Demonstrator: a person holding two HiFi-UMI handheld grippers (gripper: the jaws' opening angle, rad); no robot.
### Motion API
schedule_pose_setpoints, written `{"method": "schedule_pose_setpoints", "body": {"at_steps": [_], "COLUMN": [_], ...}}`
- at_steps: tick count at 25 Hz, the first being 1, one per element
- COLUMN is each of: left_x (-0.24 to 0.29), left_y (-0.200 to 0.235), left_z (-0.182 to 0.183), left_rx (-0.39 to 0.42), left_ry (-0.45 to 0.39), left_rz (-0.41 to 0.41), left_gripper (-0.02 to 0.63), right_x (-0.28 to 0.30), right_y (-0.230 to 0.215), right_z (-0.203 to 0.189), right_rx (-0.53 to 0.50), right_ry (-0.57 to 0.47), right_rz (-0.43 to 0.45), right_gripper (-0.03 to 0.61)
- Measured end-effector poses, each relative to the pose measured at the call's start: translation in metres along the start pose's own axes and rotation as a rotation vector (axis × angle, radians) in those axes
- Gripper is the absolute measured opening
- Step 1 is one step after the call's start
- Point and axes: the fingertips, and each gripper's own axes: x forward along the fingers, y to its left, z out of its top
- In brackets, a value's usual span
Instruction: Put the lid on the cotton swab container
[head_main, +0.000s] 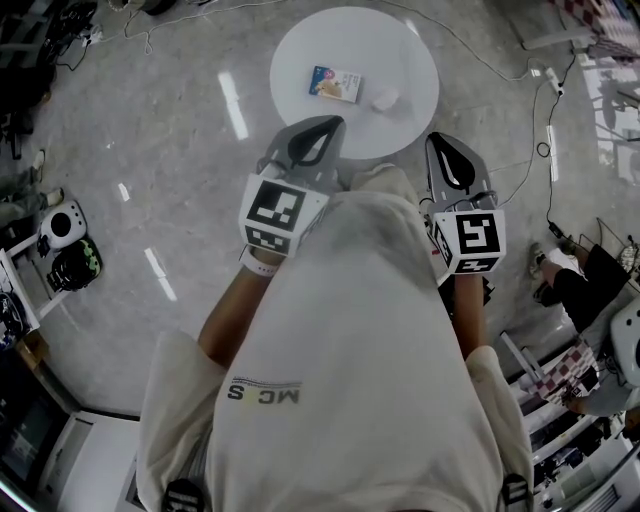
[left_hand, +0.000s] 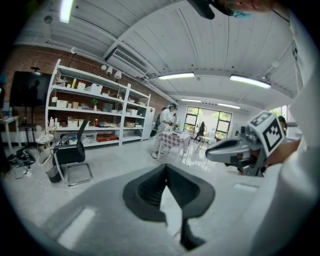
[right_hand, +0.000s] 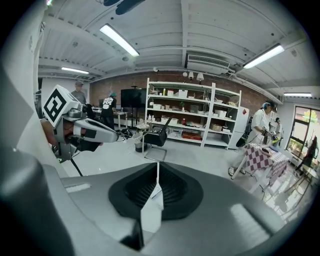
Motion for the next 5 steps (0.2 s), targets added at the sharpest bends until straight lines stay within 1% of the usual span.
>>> {"method": "schedule_pose_setpoints", "body": {"at_steps": [5], "left_x": [-0.0001], "left_y": [-0.0018], "left_z": [0.0007], "left_rx": [0.000], "left_ry": [-0.007], "left_rz": [0.003], "left_gripper": [0.000], "right_x": [-0.0036], "right_y": [0.0013], "right_z": [-0.0013], "right_rx": [0.000], "right_ry": [0.001], "right_rz": [0.002], "right_gripper": [0.005]}}
